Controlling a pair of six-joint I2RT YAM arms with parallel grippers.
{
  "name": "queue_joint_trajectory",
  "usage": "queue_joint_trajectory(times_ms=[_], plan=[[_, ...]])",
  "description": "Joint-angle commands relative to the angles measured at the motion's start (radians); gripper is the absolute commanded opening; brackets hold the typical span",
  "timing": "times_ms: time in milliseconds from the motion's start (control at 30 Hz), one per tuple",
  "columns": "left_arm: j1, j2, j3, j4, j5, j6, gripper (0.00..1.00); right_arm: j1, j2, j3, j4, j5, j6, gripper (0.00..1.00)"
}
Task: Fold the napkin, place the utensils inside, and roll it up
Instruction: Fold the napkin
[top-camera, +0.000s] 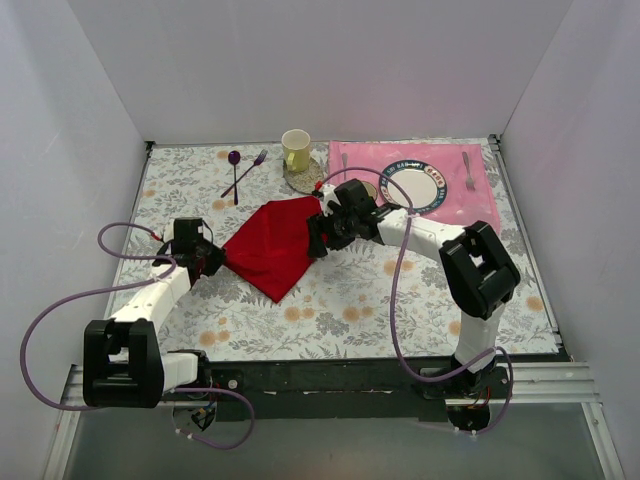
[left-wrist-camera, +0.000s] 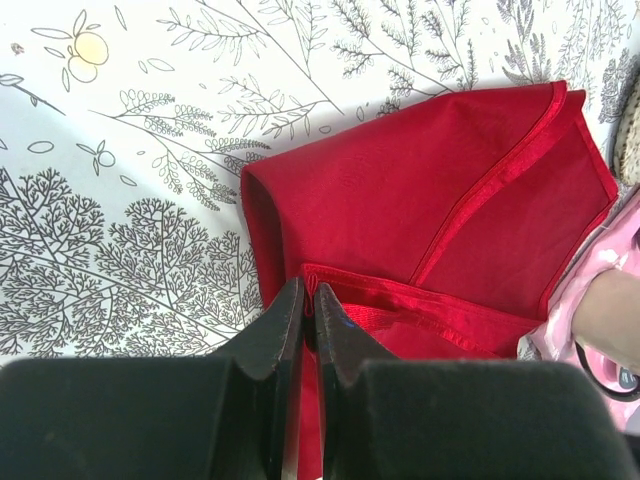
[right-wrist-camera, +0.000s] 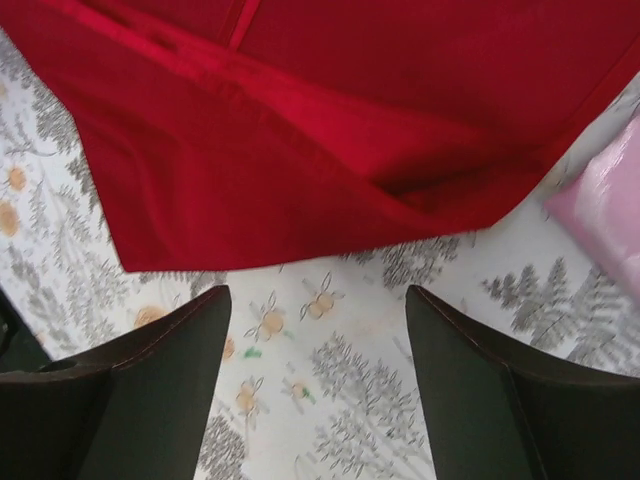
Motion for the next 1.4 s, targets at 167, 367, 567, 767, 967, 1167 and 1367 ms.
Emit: queue_joint_trajectory(times_ms=[167,367,567,767,967,1167,1367], plan=[[0.02,0.019,0.053,-0.007,-0.002,0.023,0.0,0.026,0.176,0.269,-0.164,0.154,-0.292,0.8],[0.023,0.029,0.054,-0.002,0.004,0.032,0.0,0.034,0.254,0.358,-0.214,0.167,-0.408,0.74],[0.028,0.041,0.066,-0.011,-0.007,0.048,0.04,0.049,0.288,0.394,-0.216,0.101,-0.445,0.65],[0.028,0.055,0.086,-0.018,-0.021,0.069,0.22,0.06,0.303,0.406,-0.221,0.118,-0.451,0.54],[0.028,0.045,0.092,-0.025,-0.024,0.089,0.49,0.06,0.303,0.415,-0.227,0.124,-0.432,0.35],[0.026,-0.01,0.088,-0.031,-0.004,0.12,0.61,0.06,0.288,0.423,-0.235,0.124,-0.397,0.3],[0.026,-0.037,0.099,-0.067,0.06,0.149,0.65,0.06,0.273,0.424,-0.256,0.118,-0.382,0.36]])
